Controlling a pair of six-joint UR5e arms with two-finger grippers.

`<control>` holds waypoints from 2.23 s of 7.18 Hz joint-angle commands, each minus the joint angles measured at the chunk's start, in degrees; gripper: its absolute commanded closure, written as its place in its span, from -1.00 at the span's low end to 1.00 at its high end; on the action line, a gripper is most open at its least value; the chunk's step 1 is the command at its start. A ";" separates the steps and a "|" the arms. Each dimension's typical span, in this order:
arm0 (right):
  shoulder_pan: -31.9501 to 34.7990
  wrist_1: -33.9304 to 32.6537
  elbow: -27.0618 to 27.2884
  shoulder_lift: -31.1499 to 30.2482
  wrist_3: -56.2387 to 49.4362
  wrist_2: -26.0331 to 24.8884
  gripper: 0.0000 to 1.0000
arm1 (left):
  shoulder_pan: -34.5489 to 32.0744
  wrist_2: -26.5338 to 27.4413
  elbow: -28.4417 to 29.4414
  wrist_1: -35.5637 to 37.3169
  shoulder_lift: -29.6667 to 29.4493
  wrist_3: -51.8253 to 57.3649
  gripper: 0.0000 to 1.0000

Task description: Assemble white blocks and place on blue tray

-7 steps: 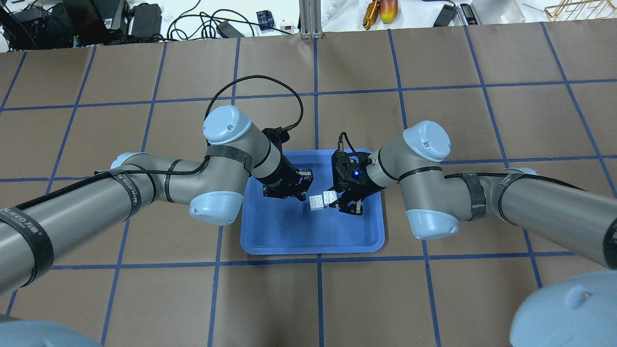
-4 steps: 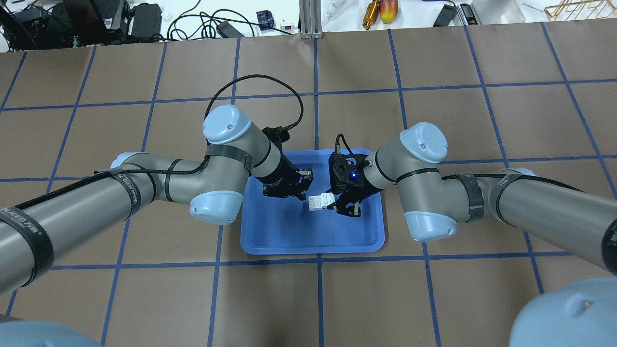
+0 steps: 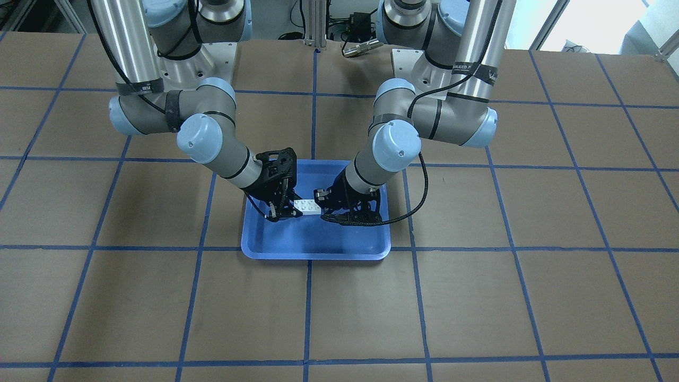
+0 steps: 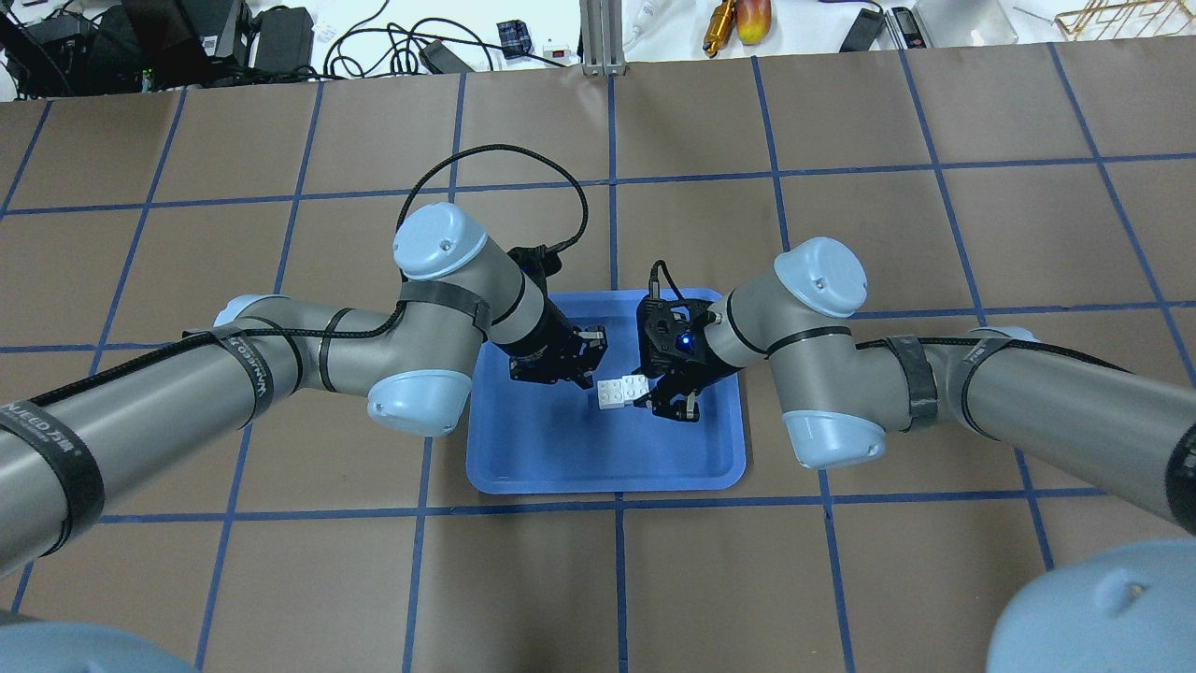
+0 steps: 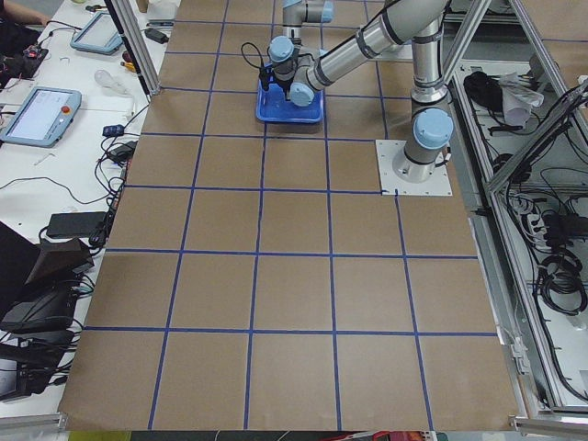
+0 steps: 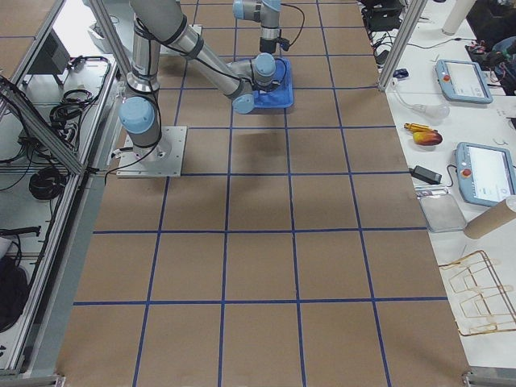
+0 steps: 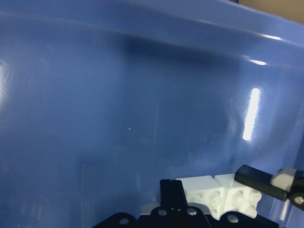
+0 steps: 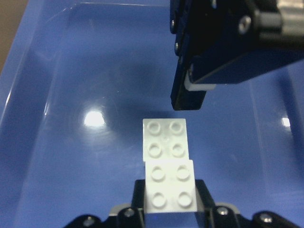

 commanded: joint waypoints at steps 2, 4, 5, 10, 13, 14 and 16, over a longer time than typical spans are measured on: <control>0.00 0.06 0.19 0.12 -0.16 -0.26 -1.00 | 0.00 0.00 0.00 0.00 0.09 -0.08 1.00; -0.09 -0.02 -0.07 -0.50 0.02 -0.09 -1.00 | 0.00 0.00 0.00 0.35 0.00 -0.17 1.00; -0.26 -0.02 -0.34 -0.94 0.37 -0.26 -1.00 | 0.00 0.00 0.00 0.35 0.00 -0.17 1.00; -4.37 29.54 -16.04 -13.32 3.87 -1.58 -1.00 | -1.05 0.09 -0.09 0.18 -0.35 -3.59 1.00; -6.84 47.66 -28.33 -17.89 4.24 -7.29 -1.00 | -1.06 0.09 -0.09 0.26 -0.35 -3.95 1.00; -7.64 54.75 -33.25 -17.99 4.32 -7.73 -1.00 | -0.97 0.17 0.09 0.44 -0.18 -3.86 1.00; -7.65 60.52 -39.78 -18.08 13.24 -10.00 -1.00 | -0.27 2.88 3.40 0.19 1.75 -2.72 0.95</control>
